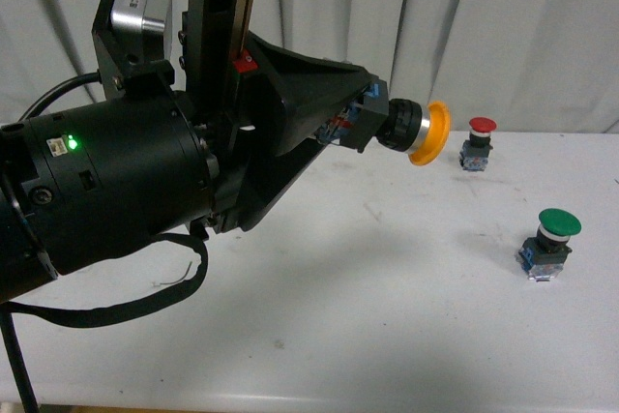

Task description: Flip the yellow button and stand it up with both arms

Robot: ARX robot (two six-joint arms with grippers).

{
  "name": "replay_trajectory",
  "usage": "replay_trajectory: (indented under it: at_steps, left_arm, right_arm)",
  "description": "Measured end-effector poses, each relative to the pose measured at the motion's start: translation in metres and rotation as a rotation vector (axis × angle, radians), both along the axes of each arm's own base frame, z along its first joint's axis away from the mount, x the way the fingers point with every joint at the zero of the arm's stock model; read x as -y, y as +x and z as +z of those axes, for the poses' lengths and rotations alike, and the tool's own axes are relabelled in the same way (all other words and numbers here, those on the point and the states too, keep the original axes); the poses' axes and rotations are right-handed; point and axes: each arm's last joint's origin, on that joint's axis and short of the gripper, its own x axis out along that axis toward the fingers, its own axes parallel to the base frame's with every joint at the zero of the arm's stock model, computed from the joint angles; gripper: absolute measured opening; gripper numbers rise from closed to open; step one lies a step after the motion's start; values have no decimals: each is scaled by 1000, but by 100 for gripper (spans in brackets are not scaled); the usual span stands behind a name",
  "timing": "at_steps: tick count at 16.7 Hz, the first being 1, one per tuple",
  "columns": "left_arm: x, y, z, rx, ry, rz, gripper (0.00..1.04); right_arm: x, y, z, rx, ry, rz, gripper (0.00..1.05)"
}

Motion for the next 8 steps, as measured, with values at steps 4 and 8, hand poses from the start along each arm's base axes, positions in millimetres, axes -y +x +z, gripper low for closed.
replay_trajectory:
  at_steps: [4,8]
  left_arm:
    - [1,-6,27,95,-41,-12,36]
    - [2,-4,21,72,-28,-18,36]
  right_arm:
    - [0,0,0,0,0,0,98]
    - [0,0,0,0,0,0,98]
